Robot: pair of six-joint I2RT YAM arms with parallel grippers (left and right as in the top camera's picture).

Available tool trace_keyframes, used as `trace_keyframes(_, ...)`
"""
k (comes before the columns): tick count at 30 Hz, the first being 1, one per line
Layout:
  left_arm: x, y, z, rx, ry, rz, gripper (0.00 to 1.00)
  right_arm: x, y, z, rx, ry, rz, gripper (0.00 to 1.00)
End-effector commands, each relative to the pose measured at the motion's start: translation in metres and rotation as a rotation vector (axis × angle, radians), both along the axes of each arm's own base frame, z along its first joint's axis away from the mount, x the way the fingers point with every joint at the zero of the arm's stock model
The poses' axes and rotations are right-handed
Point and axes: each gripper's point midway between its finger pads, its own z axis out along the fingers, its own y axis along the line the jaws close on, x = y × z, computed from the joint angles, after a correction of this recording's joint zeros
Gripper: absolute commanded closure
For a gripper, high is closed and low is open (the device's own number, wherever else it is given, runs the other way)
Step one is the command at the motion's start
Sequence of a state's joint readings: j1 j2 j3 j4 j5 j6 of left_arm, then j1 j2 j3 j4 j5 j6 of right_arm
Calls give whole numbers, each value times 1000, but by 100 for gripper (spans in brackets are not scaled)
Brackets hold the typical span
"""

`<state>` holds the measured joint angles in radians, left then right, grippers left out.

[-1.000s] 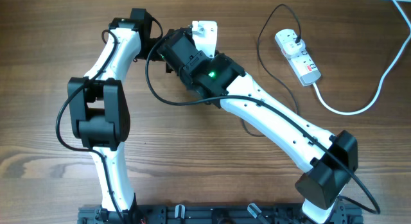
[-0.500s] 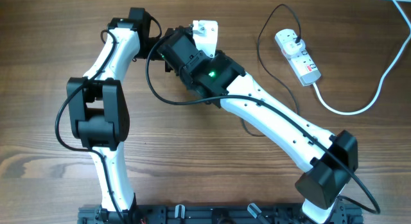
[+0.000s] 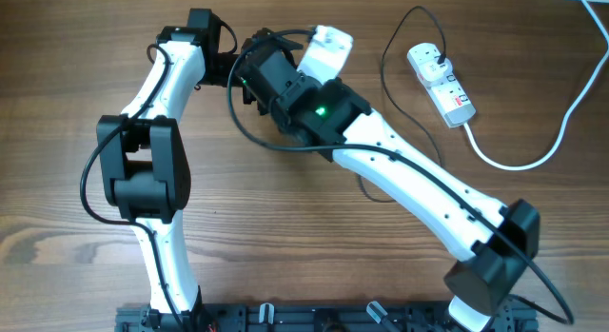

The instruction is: Plug charger to phone and switch on socket

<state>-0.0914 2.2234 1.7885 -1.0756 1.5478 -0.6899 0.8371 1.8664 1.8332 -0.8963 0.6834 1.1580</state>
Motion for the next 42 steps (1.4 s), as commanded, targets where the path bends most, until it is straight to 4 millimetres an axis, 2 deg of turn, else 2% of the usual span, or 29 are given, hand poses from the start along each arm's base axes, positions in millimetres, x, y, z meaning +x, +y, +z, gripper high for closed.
trace_keyframes(1,-3,3,21,-24,56,5,13,-8,-12,27,416,-76,-317,95)
trace_keyframes(4,-3,3,21,-17,131,6,28,-18,-2,14,580,14,-400,95)
trace_keyframes(9,-3,2,21,-14,171,2,32,-22,2,10,703,50,-489,95)
trace_keyframes(13,-4,1,21,-13,179,1,44,-25,9,7,768,86,-511,95)
trace_keyframes(16,-4,1,21,-10,205,2,53,-25,17,8,797,108,-494,95)
trace_keyframes(22,-4,0,21,-9,220,-1,64,-22,25,12,839,112,-475,96)
trace_keyframes(26,-5,-2,21,-8,224,-5,77,-22,25,12,839,111,-474,96)
trace_keyframes(29,-5,-2,21,-8,226,-5,92,-23,28,10,844,130,-467,95)
trace_keyframes(32,-5,-2,21,-8,226,-5,96,-26,32,9,853,158,-457,95)
trace_keyframes(35,-5,-2,21,-8,226,-5,96,-27,32,7,849,167,-456,95)
trace_keyframes(37,-5,-2,21,-8,226,-5,96,-28,31,6,843,170,-457,88)
trace_keyframes(38,-5,-2,21,-8,226,-5,96,-29,30,5,834,173,-457,78)
trace_keyframes(42,-4,-2,21,-9,204,-5,96,-26,26,8,697,141,-339,55)
